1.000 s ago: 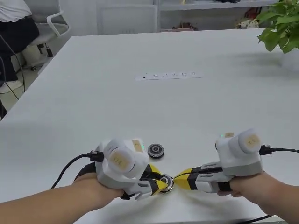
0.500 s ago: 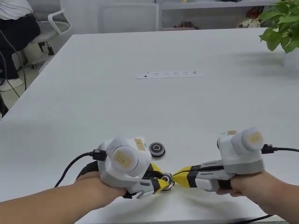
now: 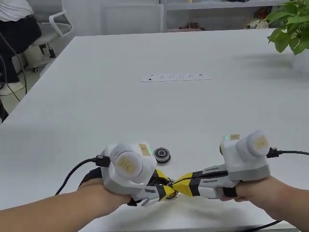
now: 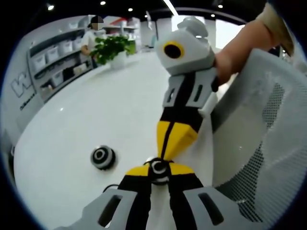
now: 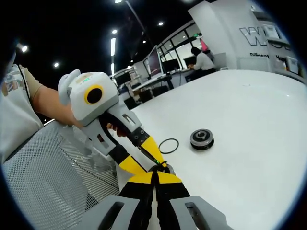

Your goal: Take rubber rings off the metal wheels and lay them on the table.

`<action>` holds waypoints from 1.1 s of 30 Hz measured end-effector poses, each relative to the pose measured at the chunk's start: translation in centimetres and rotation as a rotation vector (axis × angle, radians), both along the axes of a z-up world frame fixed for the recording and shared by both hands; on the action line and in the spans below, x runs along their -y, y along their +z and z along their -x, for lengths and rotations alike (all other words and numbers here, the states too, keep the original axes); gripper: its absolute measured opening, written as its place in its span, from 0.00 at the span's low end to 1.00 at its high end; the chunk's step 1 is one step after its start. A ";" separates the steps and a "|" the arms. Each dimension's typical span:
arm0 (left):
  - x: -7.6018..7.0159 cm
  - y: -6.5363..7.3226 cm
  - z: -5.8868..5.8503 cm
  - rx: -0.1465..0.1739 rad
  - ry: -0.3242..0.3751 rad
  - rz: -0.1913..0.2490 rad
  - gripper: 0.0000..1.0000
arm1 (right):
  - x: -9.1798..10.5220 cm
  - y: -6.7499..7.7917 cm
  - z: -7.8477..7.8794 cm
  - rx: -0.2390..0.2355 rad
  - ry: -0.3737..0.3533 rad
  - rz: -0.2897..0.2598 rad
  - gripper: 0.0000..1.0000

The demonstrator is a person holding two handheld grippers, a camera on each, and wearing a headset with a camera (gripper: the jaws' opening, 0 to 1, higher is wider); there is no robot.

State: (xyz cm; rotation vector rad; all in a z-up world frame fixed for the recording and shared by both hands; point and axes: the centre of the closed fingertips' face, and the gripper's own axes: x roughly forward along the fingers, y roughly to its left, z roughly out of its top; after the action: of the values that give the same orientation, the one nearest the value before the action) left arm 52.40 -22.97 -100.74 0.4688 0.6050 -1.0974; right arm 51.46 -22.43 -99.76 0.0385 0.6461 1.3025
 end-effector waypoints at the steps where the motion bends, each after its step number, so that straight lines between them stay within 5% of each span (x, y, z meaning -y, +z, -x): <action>1: 0.0 0.0 0.0 -0.001 0.000 0.001 0.13 | 0.1 -0.1 -0.1 0.001 -0.005 0.003 0.00; 18: -0.1 0.4 0.3 -0.038 0.003 0.004 0.18 | 0.7 0.3 -0.7 -0.005 -0.031 -0.002 0.00; 33: -1.6 3.5 0.5 -0.037 0.030 0.078 0.29 | 0.5 1.5 -1.0 -0.001 -0.018 -0.014 0.00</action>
State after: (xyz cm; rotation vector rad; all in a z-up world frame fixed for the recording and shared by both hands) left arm 51.92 -21.33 -97.23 0.3712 0.5972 -1.0986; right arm 52.42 -22.92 -98.25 0.0565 0.6360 1.2898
